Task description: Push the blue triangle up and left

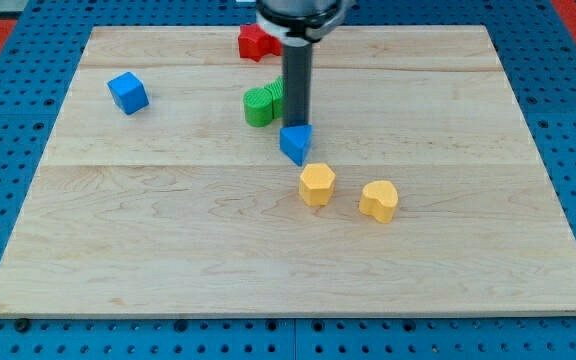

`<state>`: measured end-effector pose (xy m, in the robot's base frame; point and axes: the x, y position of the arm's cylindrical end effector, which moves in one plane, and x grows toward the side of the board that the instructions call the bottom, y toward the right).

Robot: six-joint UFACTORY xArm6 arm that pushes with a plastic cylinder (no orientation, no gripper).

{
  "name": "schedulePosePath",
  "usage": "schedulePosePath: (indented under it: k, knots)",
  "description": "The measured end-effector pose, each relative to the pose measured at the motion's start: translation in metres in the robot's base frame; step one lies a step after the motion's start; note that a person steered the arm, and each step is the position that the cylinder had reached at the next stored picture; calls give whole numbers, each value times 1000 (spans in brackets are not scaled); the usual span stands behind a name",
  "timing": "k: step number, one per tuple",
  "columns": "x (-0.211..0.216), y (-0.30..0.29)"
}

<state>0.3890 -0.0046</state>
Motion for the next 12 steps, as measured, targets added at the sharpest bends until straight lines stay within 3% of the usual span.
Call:
schedulePosePath:
  k: [2, 3, 5, 8, 11, 12]
  knots:
    - [18, 105]
    - [52, 97]
    - [51, 5]
    - [18, 5]
    - [-30, -166]
    - [-22, -131]
